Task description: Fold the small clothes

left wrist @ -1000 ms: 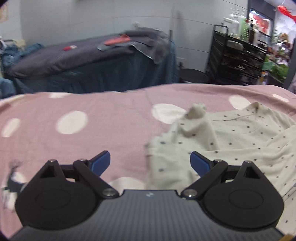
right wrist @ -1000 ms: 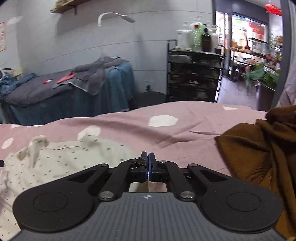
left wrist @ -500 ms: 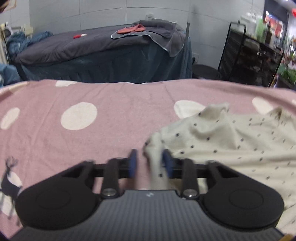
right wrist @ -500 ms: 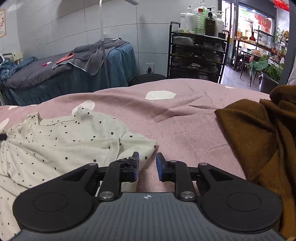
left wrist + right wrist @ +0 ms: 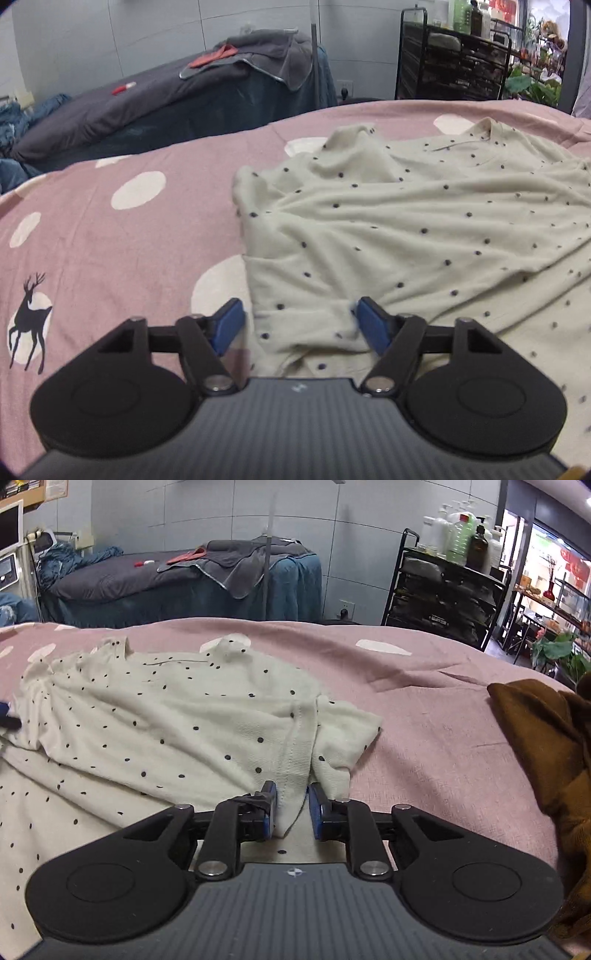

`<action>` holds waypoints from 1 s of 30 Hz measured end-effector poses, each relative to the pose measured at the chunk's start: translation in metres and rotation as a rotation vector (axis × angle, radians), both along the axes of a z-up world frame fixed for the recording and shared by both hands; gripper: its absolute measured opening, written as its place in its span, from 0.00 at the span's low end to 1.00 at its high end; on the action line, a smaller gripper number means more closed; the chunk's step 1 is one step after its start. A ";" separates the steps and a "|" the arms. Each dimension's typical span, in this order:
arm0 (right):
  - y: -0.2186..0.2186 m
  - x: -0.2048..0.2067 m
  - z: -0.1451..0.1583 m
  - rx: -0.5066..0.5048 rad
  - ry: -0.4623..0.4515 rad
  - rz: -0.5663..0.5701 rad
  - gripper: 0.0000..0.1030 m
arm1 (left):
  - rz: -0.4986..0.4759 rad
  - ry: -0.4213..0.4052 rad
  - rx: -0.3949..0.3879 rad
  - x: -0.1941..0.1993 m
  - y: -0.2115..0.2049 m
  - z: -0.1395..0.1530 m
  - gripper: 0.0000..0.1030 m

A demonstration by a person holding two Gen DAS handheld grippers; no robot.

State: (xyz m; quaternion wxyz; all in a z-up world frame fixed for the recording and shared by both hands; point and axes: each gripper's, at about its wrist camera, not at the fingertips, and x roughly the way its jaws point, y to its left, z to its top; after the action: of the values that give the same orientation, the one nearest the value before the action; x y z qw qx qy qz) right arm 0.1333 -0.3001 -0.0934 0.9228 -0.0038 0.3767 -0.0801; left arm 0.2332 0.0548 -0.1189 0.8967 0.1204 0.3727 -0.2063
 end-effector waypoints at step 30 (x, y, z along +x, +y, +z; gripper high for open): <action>0.047 -0.249 0.037 0.276 0.131 0.036 0.68 | 0.051 0.231 -0.090 -0.218 0.147 0.042 0.91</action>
State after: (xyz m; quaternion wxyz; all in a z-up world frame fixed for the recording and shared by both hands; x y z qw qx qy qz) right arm -0.1153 -0.2529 -0.0560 0.8893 0.1109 0.4436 -0.0109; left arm 0.0148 0.2015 -0.0773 0.8571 0.0459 0.4669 -0.2125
